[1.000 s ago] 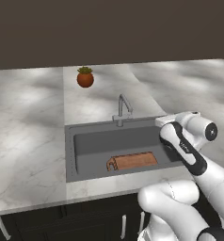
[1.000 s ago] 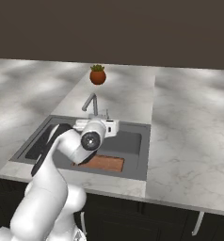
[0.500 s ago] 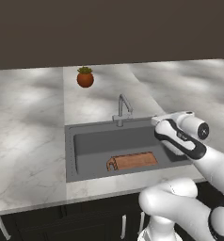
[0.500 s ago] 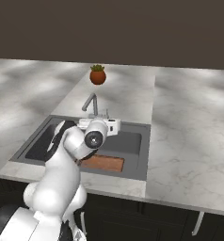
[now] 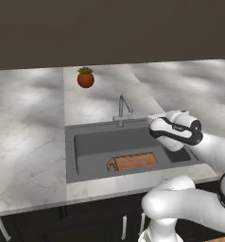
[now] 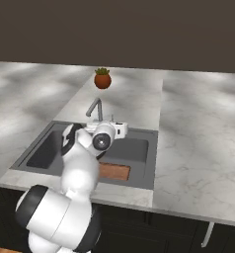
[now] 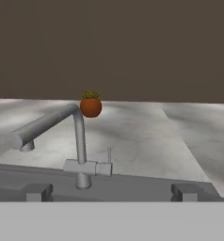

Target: Turn on the sink faucet with hot water and rinse the cutting board for ten seconds, then turn off the faucet. Push the cutting board to reach the water if necessary.

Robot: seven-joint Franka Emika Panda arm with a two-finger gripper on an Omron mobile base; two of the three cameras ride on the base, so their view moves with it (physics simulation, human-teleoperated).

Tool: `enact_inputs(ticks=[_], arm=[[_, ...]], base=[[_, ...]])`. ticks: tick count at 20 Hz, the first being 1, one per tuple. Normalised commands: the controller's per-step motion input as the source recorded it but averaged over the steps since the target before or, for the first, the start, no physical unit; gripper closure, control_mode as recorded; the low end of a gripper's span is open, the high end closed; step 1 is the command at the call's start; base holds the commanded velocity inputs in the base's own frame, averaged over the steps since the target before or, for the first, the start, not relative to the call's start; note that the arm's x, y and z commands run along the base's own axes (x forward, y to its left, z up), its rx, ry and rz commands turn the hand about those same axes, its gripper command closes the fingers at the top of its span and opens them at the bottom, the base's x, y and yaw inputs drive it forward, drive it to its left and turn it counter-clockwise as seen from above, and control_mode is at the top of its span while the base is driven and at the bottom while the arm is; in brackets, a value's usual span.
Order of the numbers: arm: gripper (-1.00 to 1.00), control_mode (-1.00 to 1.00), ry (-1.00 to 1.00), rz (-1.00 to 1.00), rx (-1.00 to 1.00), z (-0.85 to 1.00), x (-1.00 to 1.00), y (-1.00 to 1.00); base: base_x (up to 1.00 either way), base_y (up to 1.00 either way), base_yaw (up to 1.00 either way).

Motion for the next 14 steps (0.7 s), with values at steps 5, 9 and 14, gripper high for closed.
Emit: enact_inputs(ticks=[5,9,14], arm=[[-1.00,-1.00,0.00,0.00,0.00,-0.26,0.32,0.00],[-1.00,-1.00,0.00,0.00,0.00,-0.27,0.31,0.00],[-1.00,-1.00,0.00,0.00,0.00,-0.18,0.32,0.00]], base=[[0.00,0.00,0.00],[0.00,0.00,0.00],[0.00,0.00,0.00]])
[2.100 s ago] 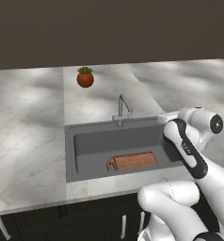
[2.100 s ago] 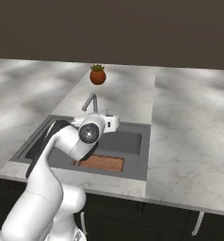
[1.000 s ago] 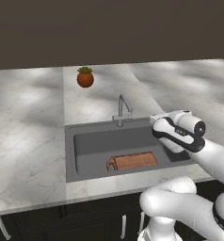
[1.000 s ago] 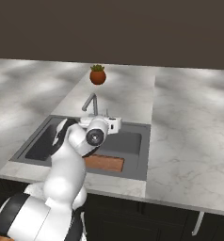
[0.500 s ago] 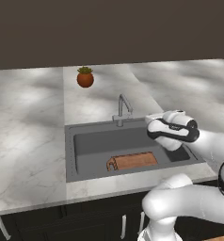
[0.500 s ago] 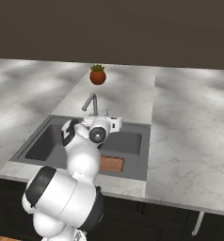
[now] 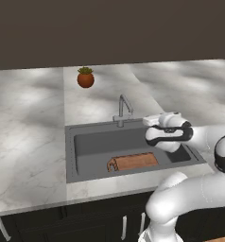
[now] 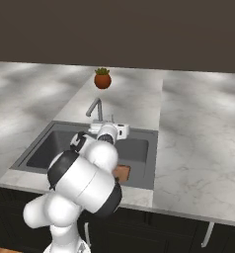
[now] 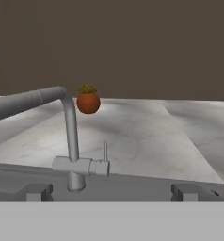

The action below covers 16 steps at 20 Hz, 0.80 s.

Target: Turn on the sink faucet with hot water and rinse the cutting board for ten seconds, then turn off the faucet. Push the cutting board to reach the water if necessary.

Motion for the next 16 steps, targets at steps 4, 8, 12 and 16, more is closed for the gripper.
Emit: enact_inputs(ticks=[4,8,12,16], arm=[[-1.00,-1.00,0.00,0.00,0.00,-0.11,0.35,0.00],[-1.00,-1.00,0.00,0.00,0.00,-0.07,0.34,0.00],[-1.00,-1.00,0.00,0.00,0.00,-0.09,0.29,0.00],[-1.00,-1.00,0.00,0.00,0.00,-0.11,0.25,0.00]], base=[[0.00,0.00,0.00],[0.00,0.00,0.00],[0.00,0.00,0.00],[0.00,0.00,0.00]])
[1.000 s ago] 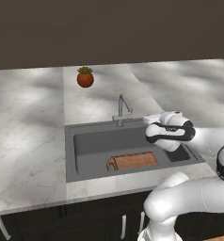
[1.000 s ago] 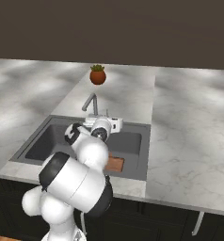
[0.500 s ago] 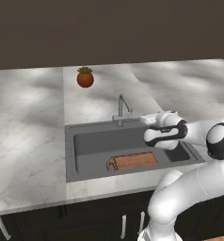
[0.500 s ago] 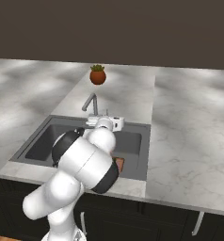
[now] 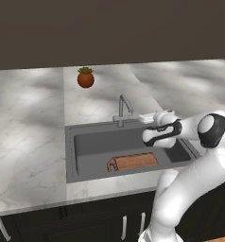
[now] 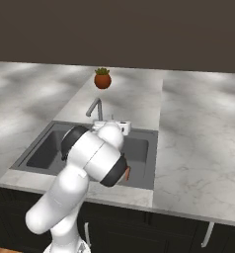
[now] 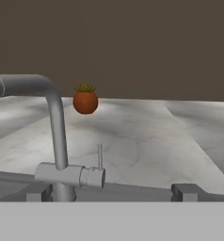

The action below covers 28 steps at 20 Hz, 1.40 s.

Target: Turn on the sink faucet with hot water and rinse the cutting board for ten seconds, then turn off the faucet. Push the cutting board to reach the water if necessary.

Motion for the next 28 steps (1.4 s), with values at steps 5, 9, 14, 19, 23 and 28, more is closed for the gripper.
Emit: enact_inputs(ticks=[5,9,14,19,23,28], arm=[[-1.00,-1.00,0.00,0.00,0.00,-0.10,0.32,0.00],[-1.00,-1.00,0.00,0.00,0.00,-0.15,0.38,0.00],[-1.00,-1.00,0.00,0.00,0.00,-0.20,0.34,0.00],[-1.00,-1.00,-0.01,0.00,0.00,-0.29,0.28,0.00],[-1.00,-1.00,-0.06,0.00,0.01,-0.15,0.22,0.00],[-1.00,-1.00,-0.07,0.00,0.04,-0.06,0.21,0.00]], base=[[0.00,0.00,0.00],[0.00,0.00,0.00],[0.00,0.00,0.00],[0.00,0.00,0.00],[0.00,0.00,0.00],[0.00,0.00,0.00]])
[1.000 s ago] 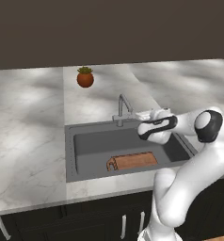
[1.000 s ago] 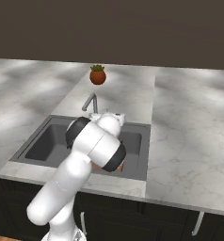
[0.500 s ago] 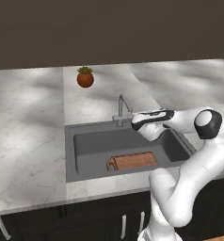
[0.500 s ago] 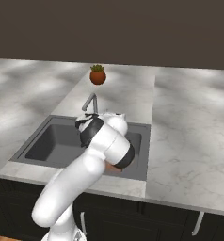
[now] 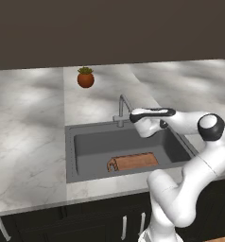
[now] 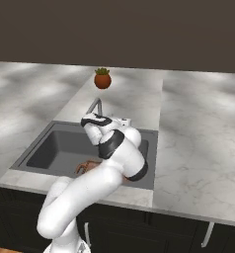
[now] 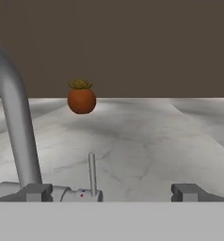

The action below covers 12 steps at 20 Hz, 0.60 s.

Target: Turn on the sink faucet with hot water and rinse the cutting board for ten seconds, then turn off the faucet. Push the cutting board to reach the water if necessary.

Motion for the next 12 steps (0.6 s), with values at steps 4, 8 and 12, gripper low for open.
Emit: enact_inputs(ticks=[4,8,12], arm=[[-1.00,-1.00,-0.03,0.00,0.05,-0.12,0.21,0.00],[-1.00,-1.00,-0.02,0.00,0.05,-0.14,0.19,0.00],[-1.00,-1.00,-0.02,0.00,0.05,-0.10,0.19,-0.05]], base=[[0.00,0.00,0.00],[0.00,0.00,0.00],[0.00,0.00,0.00]])
